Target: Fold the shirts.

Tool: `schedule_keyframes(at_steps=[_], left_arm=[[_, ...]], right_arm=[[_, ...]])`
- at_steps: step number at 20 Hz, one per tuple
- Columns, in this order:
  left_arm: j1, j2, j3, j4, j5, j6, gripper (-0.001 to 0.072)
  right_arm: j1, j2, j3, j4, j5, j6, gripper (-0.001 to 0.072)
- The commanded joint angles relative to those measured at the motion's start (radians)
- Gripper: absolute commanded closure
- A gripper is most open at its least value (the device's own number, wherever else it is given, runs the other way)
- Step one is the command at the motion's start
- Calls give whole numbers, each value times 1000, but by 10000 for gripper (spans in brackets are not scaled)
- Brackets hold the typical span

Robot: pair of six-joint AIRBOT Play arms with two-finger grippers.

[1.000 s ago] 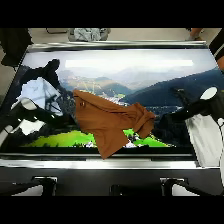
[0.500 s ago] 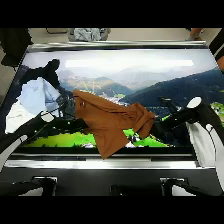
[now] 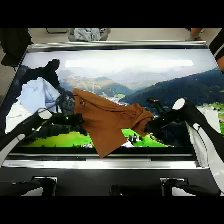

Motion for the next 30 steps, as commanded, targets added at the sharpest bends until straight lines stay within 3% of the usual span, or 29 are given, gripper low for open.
schedule_keyframes(at_steps=[1, 4, 8, 10, 13, 15, 17, 20, 22, 26, 30], left_arm=[[76, 177, 150, -3, 7, 131, 677], [253, 369, 388, -3, 6, 113, 678], [476, 538, 582, -4, -18, -81, 677], [483, 596, 585, -5, -31, -136, 677], [486, 677, 585, -3, -31, -128, 677], [486, 697, 585, -3, -104, -124, 677], [486, 687, 584, 33, -212, -124, 678], [484, 678, 510, 83, -275, -54, 678], [483, 685, 388, 82, -313, -7, 678], [430, 687, 123, 82, -284, -1, 678], [323, 579, 56, 82, -105, 0, 678]], right_arm=[[-16, 129, 146, -56, -14, -3, 670], [-148, 323, 386, -121, -89, 99, 670], [-296, 545, 543, -157, -96, 158, 670], [-296, 615, 543, -168, -51, 157, 670], [-296, 712, 543, -266, -33, 166, 670], [-296, 746, 543, -353, 64, 204, 669], [-296, 744, 539, -389, 275, 202, 668], [-296, 745, 433, -372, 414, 202, 668], [-296, 769, 251, -358, 448, 200, 669], [-296, 824, -167, -332, 404, 194, 669], [-296, 743, -281, -335, 197, 195, 668]])
